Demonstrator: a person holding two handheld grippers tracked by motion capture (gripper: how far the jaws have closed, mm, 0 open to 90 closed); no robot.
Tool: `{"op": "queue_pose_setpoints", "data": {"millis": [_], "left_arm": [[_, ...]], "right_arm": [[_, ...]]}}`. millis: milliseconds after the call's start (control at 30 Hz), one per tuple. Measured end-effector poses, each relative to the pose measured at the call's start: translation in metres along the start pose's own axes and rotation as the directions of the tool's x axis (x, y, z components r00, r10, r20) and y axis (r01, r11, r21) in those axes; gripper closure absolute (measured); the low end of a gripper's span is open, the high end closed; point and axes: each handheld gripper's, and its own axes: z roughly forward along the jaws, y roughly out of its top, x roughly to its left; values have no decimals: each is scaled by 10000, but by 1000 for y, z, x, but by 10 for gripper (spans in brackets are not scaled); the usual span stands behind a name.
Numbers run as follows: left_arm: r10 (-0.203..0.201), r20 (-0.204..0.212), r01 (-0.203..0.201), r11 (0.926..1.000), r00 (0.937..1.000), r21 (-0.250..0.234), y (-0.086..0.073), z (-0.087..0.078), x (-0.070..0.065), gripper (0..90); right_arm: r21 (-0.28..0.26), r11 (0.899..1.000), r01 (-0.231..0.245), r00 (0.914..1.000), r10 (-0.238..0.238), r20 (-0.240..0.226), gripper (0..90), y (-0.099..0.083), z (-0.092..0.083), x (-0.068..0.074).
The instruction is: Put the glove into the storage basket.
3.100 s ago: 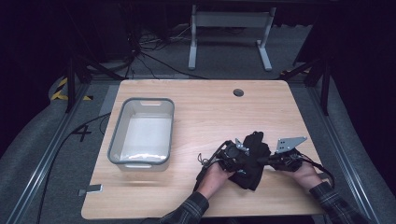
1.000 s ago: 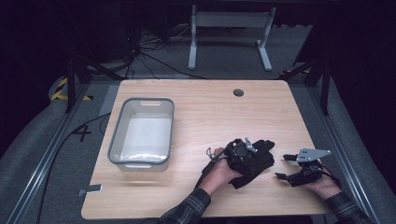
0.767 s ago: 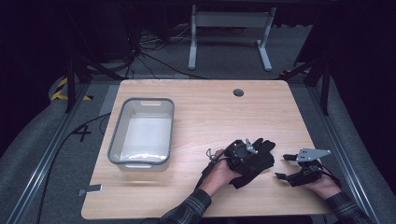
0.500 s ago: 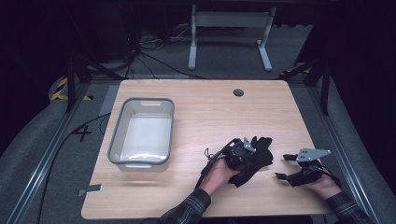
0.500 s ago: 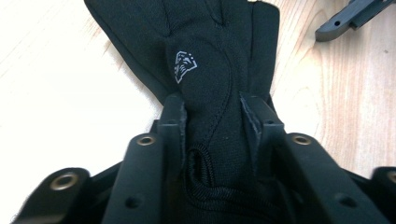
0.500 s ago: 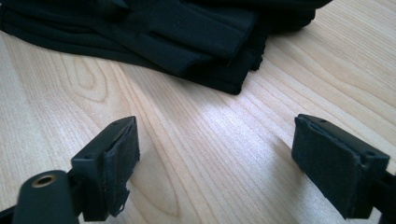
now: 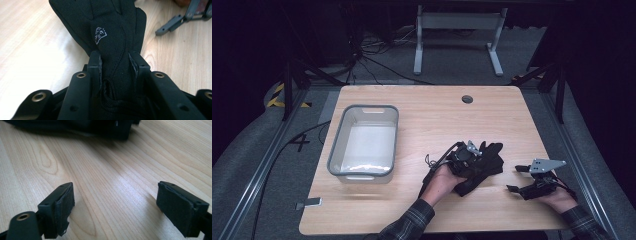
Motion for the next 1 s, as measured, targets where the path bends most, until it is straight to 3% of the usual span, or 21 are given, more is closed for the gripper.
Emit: {"op": "queue_pose_setpoints", "data": {"millis": [300, 567, 833, 1000], "left_arm": [[-369, -231, 362, 9989, 9991, -301, 2, -31, 10, 679], [-606, -719, 572, 9971, 9956, -492, 3, -61, 21, 678], [-951, -1291, 856, 9933, 9871, -775, -1, -102, 37, 677], [-1232, -1722, 1074, 9893, 9773, -988, -7, -127, 48, 677]], "right_arm": [[28, 10000, 30, 10000, -30, 3, 149, 0, 0, 0], [25, 10000, 37, 10000, -37, 0, 148, 0, 0, 0], [27, 10000, 39, 10000, -39, 0, 148, 0, 0, 0], [23, 10000, 42, 10000, -42, 11, 148, 0, 0, 0]]}}
